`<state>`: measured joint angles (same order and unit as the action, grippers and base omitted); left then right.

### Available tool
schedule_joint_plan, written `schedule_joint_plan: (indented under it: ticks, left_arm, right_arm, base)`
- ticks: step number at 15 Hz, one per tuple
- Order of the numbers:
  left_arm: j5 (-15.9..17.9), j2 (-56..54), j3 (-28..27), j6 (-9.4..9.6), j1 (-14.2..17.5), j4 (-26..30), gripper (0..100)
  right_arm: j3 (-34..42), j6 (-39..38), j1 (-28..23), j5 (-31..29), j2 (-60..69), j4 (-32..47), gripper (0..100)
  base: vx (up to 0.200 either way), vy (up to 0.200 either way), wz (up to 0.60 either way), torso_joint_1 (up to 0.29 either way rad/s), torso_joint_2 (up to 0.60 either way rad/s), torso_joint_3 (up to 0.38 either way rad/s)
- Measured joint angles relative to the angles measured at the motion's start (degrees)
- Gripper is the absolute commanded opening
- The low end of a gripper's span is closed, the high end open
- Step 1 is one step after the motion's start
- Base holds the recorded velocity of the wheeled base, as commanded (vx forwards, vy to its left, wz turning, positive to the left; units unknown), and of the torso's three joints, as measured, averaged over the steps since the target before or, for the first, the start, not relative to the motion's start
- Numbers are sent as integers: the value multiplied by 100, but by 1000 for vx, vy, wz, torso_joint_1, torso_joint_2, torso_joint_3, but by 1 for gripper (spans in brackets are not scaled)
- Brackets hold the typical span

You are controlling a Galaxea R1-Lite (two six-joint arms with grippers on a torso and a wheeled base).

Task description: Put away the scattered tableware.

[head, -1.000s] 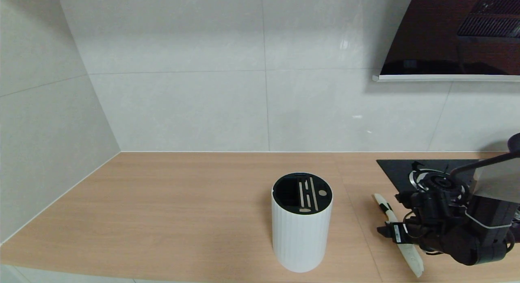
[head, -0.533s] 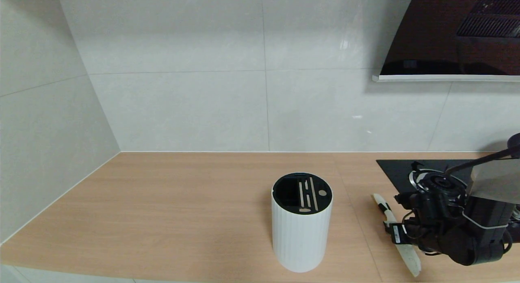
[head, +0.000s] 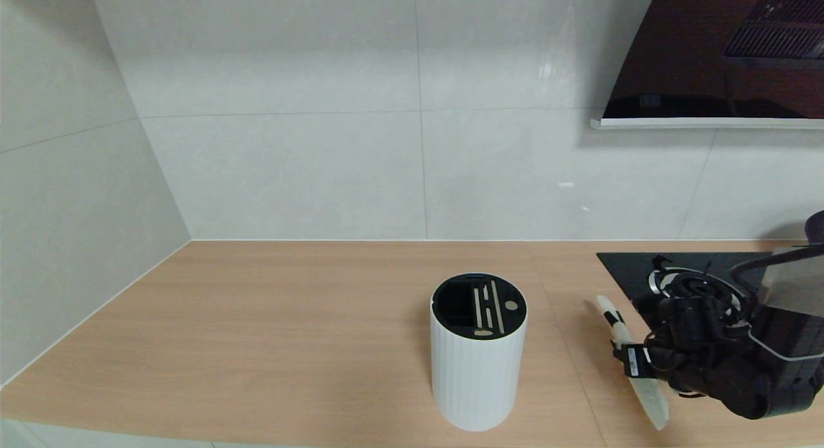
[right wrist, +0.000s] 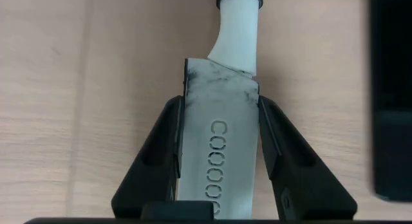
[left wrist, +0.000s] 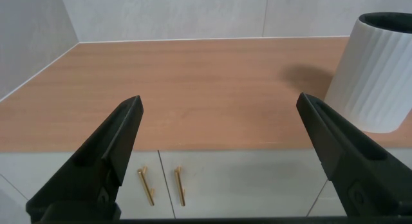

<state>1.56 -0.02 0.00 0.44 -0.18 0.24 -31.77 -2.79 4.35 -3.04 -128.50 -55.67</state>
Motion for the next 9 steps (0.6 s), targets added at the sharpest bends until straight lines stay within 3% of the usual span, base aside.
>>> schedule_joint_plan:
  ticks: [5,9]
  left_arm:
    - [5,0,0,22,0,-2,100]
    - [276,27,-151,234,-11,73,100]
  right_arm:
    - [269,-44,212,11,1364,44,0]
    - [-59,-46,905,13,2649,657,0]
  base:
    - [0,0,0,0,0,0]
    - [0,0,0,0,0,0]
